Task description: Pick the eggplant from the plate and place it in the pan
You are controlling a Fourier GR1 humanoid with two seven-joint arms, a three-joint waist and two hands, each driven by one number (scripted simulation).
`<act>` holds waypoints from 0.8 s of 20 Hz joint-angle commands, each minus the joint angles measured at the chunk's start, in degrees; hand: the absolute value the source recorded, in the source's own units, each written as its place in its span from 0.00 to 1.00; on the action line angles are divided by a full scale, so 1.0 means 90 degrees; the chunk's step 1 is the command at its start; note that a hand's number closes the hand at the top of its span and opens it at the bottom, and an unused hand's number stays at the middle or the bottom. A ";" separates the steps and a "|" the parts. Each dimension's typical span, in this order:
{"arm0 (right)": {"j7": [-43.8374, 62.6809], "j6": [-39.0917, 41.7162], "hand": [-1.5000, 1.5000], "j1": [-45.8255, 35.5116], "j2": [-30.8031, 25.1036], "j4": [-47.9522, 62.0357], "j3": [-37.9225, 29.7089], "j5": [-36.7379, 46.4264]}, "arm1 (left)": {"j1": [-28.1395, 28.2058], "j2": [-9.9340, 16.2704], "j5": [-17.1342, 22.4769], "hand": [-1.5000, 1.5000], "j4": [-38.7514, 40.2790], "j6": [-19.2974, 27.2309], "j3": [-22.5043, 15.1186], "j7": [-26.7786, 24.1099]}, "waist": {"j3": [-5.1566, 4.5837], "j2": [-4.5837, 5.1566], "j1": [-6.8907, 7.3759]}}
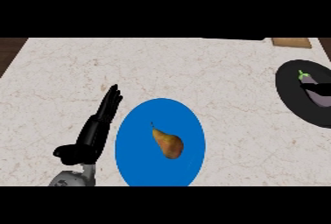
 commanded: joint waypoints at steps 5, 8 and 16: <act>-0.0513 0.2110 0.00 0.0640 -0.0626 0.0281 -0.0698 -0.0703 | -0.0116 0.0084 0.0060 0.50 0.0235 -0.0080 0.0249 -0.0072 | -0.0002 -0.0023 -0.0183; -0.0537 0.3107 0.00 0.0752 -0.0870 0.0248 -0.0655 -0.0674 | -0.0192 -0.0064 0.0033 0.50 0.0306 0.0015 0.0210 0.0019 | -0.0003 -0.0034 -0.0199; -0.1490 0.3940 0.00 0.1656 -0.1142 -0.0090 -0.0524 -0.0511 | 0.0274 0.0023 0.0008 0.50 -0.0039 -0.0105 0.0132 -0.0157 | 0.0000 -0.0072 -0.0181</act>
